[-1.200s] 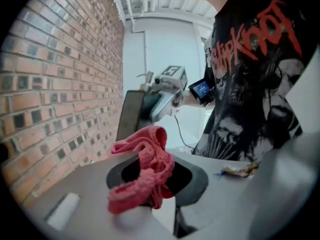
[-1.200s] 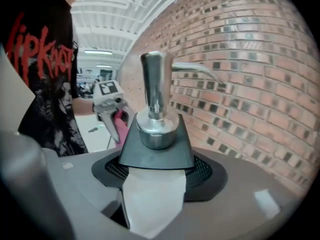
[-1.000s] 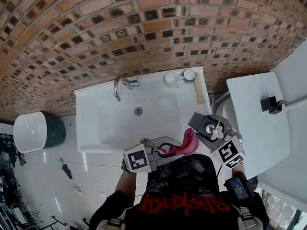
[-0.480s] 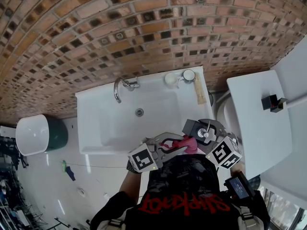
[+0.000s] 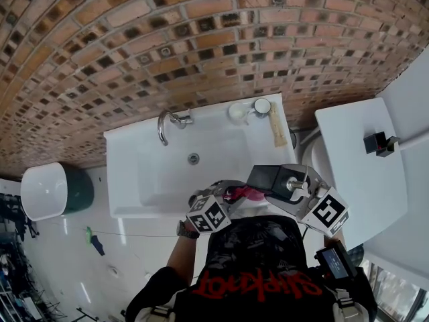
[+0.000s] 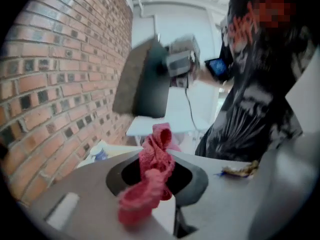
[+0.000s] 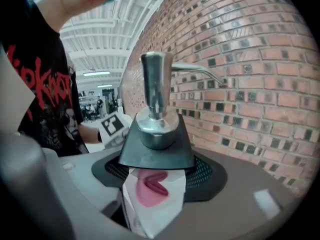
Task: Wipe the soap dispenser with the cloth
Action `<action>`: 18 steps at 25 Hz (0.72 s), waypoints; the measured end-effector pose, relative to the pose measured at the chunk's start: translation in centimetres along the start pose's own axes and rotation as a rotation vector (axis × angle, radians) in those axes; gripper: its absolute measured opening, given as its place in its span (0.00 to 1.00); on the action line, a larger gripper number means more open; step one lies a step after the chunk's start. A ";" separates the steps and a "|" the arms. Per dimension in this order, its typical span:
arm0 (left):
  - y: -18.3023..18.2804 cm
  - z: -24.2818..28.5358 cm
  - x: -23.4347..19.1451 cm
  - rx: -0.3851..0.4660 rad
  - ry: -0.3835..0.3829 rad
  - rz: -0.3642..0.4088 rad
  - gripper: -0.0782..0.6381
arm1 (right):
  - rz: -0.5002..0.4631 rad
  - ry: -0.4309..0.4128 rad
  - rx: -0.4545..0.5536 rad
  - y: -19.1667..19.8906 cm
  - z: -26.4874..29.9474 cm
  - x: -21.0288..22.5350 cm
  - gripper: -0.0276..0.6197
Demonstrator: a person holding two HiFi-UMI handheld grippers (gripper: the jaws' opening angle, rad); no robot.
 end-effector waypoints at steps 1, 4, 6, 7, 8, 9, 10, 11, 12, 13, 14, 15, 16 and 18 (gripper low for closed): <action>1.0 0.8 -0.4 -0.075 -0.050 0.009 0.18 | 0.025 0.001 0.034 -0.4 -0.1 0.0 0.51; 1.4 0.4 -1.4 -0.054 -0.135 -0.059 0.18 | -0.021 -0.006 -0.030 0.5 0.1 -0.2 0.51; -0.1 -1.5 -1.9 0.085 -0.152 -0.123 0.18 | -0.093 0.000 -0.157 2.1 0.5 -0.6 0.51; -1.1 -2.5 -1.9 0.160 -0.145 -0.133 0.18 | -0.124 0.005 -0.222 3.1 0.9 -0.8 0.51; -2.3 -3.5 -1.7 0.235 -0.122 -0.128 0.18 | -0.156 0.009 -0.284 4.1 1.3 -1.0 0.51; -3.7 -4.4 -1.3 0.302 -0.083 -0.108 0.18 | -0.188 0.012 -0.339 5.2 1.7 -1.3 0.51; -5.1 -5.2 -0.7 0.357 -0.033 -0.075 0.18 | -0.215 0.013 -0.381 6.1 2.1 -1.6 0.51; -6.6 -5.8 0.1 0.395 0.018 -0.035 0.18 | -0.230 0.009 -0.408 6.8 2.5 -1.8 0.51; -7.8 -6.1 0.8 0.416 0.062 -0.003 0.18 | -0.232 0.004 -0.415 7.1 2.7 -2.0 0.51; -8.6 -6.0 1.3 0.422 0.091 0.017 0.18 | -0.222 -0.002 -0.403 7.2 2.8 -2.1 0.51; -9.0 -5.6 1.5 0.418 0.104 0.025 0.18 | -0.206 -0.006 -0.379 6.9 2.9 -2.1 0.51; -9.1 -5.0 1.4 0.416 0.107 0.022 0.18 | -0.190 -0.010 -0.351 6.5 2.9 -2.1 0.51; -9.0 -4.5 1.0 0.426 0.108 0.006 0.18 | -0.178 -0.013 -0.330 6.1 2.8 -2.0 0.51; -8.0 -3.9 0.1 0.453 0.101 -0.056 0.18 | -0.170 -0.019 -0.298 5.4 2.5 -1.8 0.51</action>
Point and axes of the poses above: the fingertips, and each gripper's own axes: z forward along the fingers, x to its right, y out of its underside, the point moved 8 cm from there along -z, backward along the fingers, and after that the axes turned 15 degrees about -z, right-handed, at the moved point
